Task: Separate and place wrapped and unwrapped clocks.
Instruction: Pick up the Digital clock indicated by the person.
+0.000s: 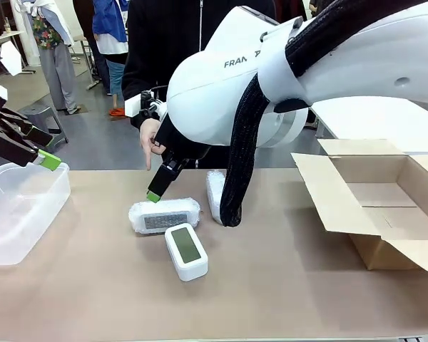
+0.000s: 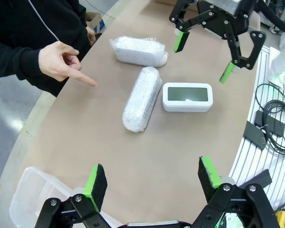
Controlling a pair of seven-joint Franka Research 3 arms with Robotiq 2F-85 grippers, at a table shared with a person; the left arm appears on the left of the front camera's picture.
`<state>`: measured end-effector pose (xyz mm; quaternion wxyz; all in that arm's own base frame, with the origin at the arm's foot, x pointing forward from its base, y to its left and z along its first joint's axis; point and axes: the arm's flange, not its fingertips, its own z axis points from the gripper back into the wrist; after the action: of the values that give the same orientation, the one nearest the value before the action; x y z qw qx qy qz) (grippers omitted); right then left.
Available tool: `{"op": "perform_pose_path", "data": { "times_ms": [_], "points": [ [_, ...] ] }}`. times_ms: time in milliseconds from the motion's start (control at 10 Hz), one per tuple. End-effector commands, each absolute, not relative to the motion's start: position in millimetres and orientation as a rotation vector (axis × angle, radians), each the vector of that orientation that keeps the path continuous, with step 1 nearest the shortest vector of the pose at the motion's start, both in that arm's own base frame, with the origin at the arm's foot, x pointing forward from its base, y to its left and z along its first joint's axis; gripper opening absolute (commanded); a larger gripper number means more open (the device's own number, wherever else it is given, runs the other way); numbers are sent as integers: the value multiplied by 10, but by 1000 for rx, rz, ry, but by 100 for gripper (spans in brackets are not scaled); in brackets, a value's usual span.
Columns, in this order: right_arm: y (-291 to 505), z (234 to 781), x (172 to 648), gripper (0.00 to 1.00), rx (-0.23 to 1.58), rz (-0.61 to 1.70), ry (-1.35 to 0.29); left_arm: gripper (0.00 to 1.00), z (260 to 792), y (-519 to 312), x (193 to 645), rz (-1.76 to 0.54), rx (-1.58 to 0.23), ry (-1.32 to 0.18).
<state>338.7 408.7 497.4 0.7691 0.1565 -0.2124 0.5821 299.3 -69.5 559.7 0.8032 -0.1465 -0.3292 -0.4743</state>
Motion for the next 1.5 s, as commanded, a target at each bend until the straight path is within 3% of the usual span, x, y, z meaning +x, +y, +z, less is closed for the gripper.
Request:
{"op": "perform_pose_path", "data": {
  "times_ms": [0,100,500,800,1400],
  "points": [
    [4063,5008,3332,100,346,1269,-451,100,5593,-689,3006,-1017,-328,-712],
    [4087,4974,3387,100,339,1263,-461,100,5593,-689,3006,-1017,-328,-712],
    [4594,4598,3946,100,224,1515,-228,100,5593,-689,3006,-1017,-328,-712],
    [4853,4182,4187,100,170,1551,-147,100,5593,-689,3006,-1017,-328,-712],
    [4844,3917,4613,100,102,1601,-147,100,5593,-689,3006,-1017,-328,-712]
  ]
}}
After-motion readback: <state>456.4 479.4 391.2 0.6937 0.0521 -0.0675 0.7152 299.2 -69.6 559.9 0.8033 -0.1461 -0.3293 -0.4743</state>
